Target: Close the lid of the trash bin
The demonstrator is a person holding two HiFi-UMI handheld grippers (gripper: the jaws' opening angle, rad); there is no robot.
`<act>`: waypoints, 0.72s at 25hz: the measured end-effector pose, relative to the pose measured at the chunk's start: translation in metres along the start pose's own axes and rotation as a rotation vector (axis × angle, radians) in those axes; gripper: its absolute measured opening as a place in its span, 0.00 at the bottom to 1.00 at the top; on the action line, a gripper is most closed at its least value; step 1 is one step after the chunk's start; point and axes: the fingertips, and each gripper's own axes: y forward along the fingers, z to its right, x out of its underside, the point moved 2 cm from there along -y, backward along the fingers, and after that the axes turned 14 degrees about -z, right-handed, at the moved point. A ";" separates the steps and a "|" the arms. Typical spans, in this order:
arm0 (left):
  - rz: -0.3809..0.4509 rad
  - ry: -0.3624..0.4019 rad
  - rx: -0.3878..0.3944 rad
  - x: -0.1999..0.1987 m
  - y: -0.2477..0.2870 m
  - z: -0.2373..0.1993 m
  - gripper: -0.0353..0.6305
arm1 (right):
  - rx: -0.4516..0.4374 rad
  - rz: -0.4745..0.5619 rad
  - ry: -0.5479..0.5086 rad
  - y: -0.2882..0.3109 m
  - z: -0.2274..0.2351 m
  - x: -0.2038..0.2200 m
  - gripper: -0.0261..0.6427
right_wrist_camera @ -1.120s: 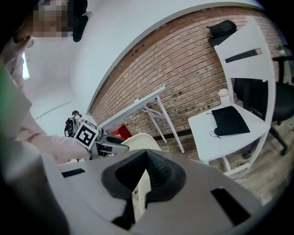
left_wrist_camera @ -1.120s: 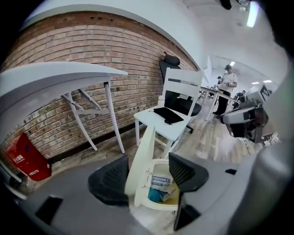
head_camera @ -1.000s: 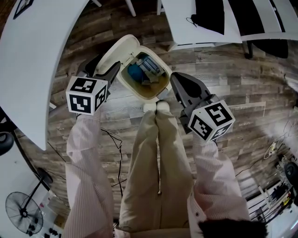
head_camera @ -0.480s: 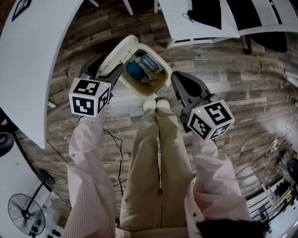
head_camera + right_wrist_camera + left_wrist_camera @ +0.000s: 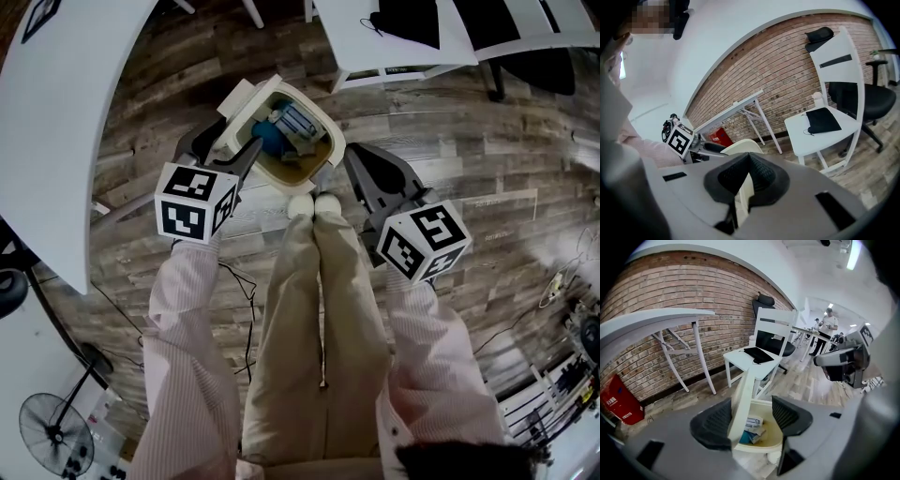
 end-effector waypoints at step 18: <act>-0.054 0.010 0.107 0.023 0.023 0.055 0.45 | 0.040 0.012 0.046 -0.016 0.009 0.023 0.04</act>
